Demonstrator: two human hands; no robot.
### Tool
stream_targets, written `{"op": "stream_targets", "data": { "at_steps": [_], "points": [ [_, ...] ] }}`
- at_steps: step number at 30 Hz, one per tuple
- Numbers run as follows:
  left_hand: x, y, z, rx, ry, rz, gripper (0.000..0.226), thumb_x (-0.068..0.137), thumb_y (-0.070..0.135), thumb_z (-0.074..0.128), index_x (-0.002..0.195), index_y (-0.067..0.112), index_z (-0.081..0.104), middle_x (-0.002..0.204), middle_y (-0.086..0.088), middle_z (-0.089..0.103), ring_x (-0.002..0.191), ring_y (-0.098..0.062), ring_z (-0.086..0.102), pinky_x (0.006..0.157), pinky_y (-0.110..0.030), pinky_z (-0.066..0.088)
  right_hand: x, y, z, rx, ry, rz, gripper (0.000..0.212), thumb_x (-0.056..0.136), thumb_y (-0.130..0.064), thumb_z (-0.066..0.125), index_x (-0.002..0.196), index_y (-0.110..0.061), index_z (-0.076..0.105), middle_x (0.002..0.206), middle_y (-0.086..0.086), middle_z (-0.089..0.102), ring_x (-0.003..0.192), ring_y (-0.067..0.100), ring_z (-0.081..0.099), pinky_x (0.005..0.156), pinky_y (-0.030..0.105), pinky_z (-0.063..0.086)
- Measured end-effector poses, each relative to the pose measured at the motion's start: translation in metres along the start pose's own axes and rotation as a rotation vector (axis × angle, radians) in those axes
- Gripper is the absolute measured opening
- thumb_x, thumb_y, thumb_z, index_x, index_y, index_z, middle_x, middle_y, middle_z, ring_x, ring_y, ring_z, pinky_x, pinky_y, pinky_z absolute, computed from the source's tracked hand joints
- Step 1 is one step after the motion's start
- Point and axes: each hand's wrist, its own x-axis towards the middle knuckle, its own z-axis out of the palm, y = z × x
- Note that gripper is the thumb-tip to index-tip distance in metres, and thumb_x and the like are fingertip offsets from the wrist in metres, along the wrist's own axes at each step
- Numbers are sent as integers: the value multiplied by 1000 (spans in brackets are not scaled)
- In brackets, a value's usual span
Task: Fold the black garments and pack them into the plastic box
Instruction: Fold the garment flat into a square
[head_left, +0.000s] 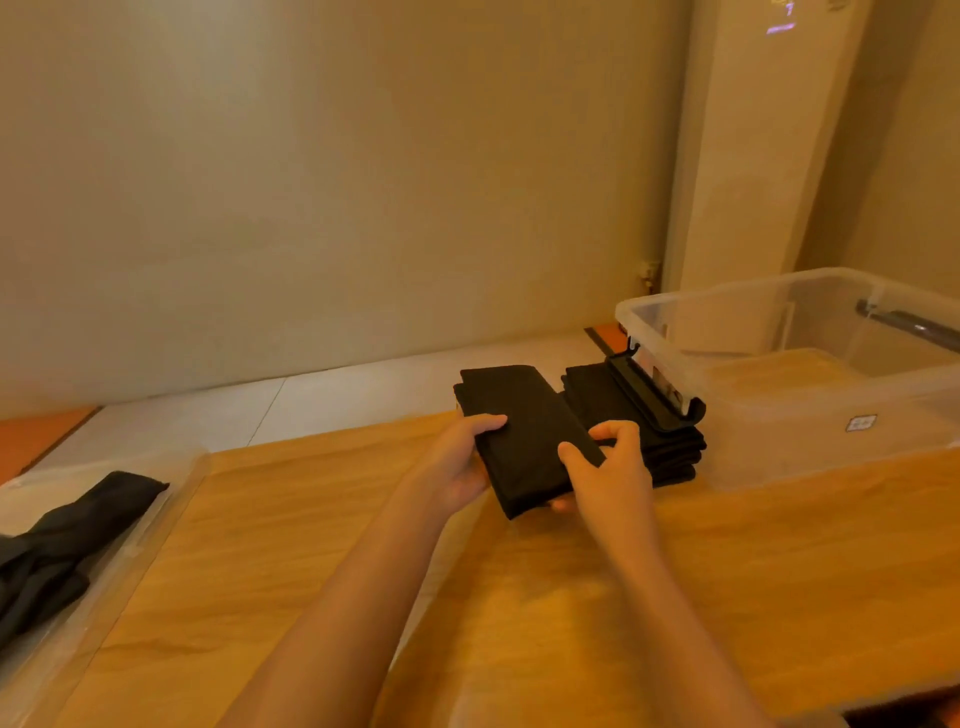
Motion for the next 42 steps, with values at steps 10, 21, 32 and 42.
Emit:
{"op": "stream_targets", "data": {
  "at_steps": [10, 21, 32, 42],
  "points": [
    [69, -13, -17, 283, 63, 51, 52, 93, 6, 56, 141, 17, 38, 127, -1, 54, 102, -19, 56, 83, -33, 52, 35, 30, 29, -564, 129, -164, 32, 94, -24, 57, 120, -22, 38, 127, -1, 43, 83, 13, 54, 54, 12, 30],
    [82, -3, -4, 337, 20, -50, 40, 90, 6, 55, 129, 13, 47, 116, -13, 60, 103, -27, 60, 77, -36, 53, 25, 29, 27, -419, 195, -251, 22, 92, -18, 60, 99, -30, 43, 108, -11, 44, 70, 6, 58, 79, 36, 55],
    [85, -9, -8, 532, 10, 72, 39, 92, 13, 55, 129, 19, 43, 117, -5, 57, 106, -24, 57, 97, -43, 49, 23, 34, 26, -515, 159, -255, 19, 92, -19, 61, 107, -27, 52, 112, -10, 47, 76, 8, 62, 70, 25, 54],
    [75, 6, -17, 840, -26, 217, 74, 97, 22, 53, 152, 25, 3, 115, 3, 46, 77, -6, 56, 51, -22, 53, 24, 34, 23, -616, 108, -215, 17, 93, -22, 60, 108, -26, 53, 117, -7, 49, 81, 9, 60, 69, 21, 52]
  ]
}}
